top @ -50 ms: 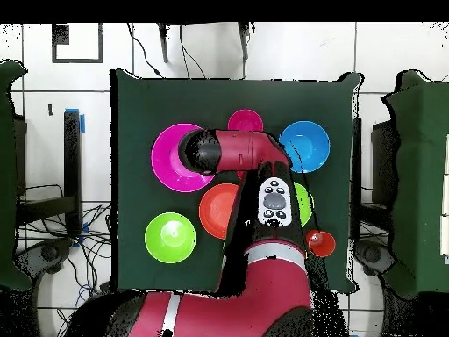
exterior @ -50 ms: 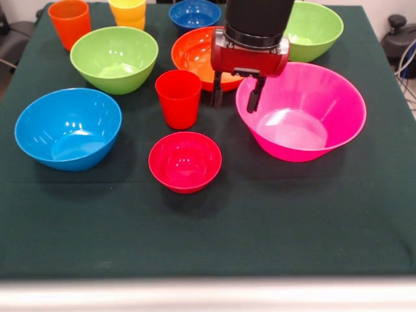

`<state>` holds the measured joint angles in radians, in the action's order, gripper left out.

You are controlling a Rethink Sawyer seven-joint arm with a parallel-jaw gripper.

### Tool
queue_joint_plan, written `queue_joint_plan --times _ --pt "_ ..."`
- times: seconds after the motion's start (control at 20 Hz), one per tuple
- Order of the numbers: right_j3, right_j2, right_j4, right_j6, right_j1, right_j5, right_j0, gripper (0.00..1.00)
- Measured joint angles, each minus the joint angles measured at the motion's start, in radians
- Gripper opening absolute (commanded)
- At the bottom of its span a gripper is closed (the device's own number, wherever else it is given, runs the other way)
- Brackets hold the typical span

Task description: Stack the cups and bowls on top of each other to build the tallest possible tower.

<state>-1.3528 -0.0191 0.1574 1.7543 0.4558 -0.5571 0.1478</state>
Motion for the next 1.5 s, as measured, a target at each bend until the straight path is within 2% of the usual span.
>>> queue_joint_plan --times 0.5,1.0,1.5 --pt "0.024 0.004 0.05 0.0 -0.003 -0.022 0.013 1.0" --pt "0.024 0.007 0.062 0.0 -0.003 -0.038 0.03 1.0" --pt "0.024 0.005 0.062 0.0 -0.003 -0.165 0.03 1.0"
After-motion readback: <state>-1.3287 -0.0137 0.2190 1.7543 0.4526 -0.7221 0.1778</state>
